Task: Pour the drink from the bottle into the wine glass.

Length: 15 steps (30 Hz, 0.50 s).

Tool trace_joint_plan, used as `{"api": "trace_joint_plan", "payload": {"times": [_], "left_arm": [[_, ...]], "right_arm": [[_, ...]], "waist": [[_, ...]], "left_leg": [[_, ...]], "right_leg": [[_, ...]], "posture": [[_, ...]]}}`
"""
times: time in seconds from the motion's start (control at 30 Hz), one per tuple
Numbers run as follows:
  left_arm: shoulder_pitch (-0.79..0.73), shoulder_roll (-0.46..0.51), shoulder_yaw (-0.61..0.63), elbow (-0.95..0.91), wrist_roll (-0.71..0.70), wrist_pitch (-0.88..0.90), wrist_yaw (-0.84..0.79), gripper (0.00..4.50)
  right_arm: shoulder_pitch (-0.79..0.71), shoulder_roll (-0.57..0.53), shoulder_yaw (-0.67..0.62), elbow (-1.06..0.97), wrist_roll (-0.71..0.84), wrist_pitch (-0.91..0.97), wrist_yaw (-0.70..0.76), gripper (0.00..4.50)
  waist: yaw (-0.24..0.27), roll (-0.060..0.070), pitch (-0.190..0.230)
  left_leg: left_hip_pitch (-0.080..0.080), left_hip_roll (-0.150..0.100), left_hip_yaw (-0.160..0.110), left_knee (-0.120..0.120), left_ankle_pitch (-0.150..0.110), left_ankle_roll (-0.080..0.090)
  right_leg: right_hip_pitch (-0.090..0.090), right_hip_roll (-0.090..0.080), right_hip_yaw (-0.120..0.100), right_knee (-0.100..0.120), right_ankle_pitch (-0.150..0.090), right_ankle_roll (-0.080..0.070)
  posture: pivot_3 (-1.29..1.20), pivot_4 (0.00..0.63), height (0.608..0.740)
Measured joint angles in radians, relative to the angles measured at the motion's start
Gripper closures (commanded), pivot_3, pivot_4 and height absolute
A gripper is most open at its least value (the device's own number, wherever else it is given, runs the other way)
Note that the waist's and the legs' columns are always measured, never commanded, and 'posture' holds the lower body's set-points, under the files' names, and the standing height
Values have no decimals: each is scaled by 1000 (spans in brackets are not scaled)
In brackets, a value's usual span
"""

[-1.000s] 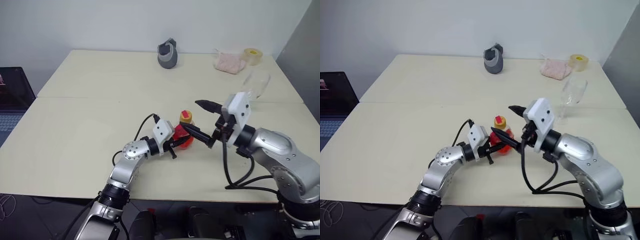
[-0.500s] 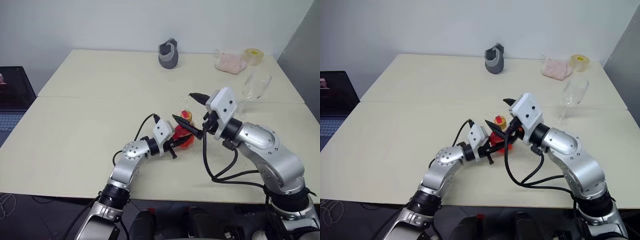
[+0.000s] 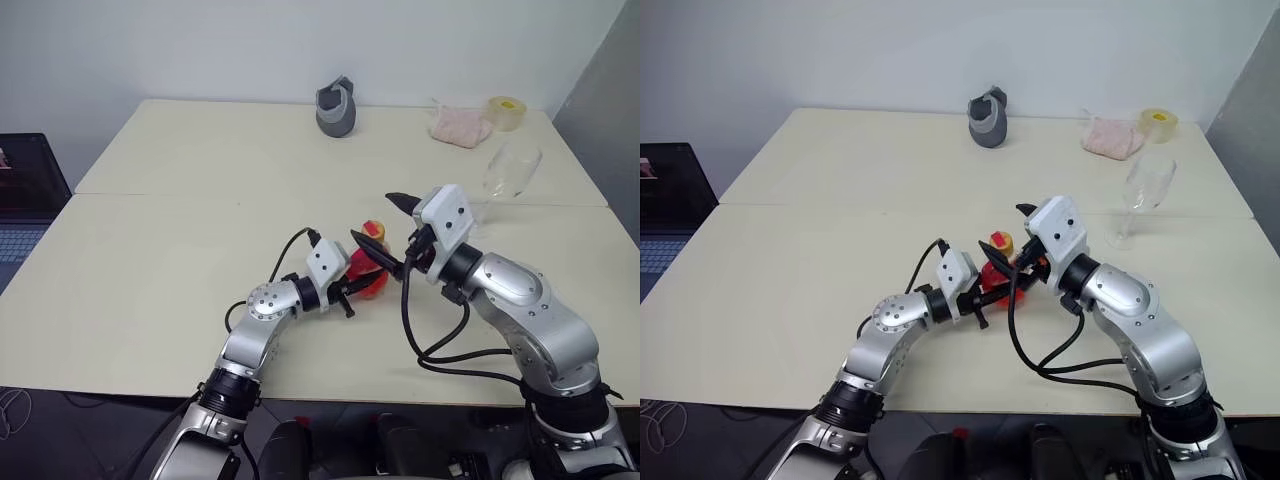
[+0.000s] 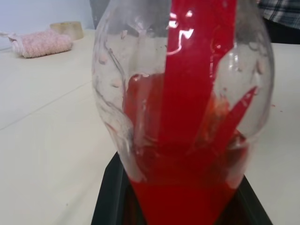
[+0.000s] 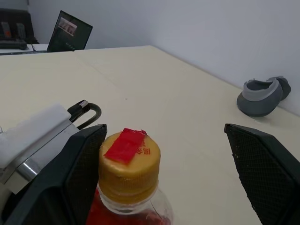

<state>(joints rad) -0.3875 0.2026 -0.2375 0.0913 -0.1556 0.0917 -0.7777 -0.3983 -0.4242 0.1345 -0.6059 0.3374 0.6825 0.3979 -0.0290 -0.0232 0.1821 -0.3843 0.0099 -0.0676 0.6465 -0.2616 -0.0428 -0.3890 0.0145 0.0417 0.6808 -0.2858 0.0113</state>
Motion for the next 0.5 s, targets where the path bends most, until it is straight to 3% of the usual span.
{"api": "trace_joint_plan", "payload": {"times": [0.5], "left_arm": [[12, 24, 8, -2, -1, 7, 1, 3726]], "right_arm": [[130, -129, -173, -36, 163, 34, 115, 227]], "waist": [[0, 0, 0]], "left_leg": [[0, 0, 0, 0, 0, 0]], "right_leg": [[0, 0, 0, 0, 0, 0]], "posture": [[0, 150, 740]]}}
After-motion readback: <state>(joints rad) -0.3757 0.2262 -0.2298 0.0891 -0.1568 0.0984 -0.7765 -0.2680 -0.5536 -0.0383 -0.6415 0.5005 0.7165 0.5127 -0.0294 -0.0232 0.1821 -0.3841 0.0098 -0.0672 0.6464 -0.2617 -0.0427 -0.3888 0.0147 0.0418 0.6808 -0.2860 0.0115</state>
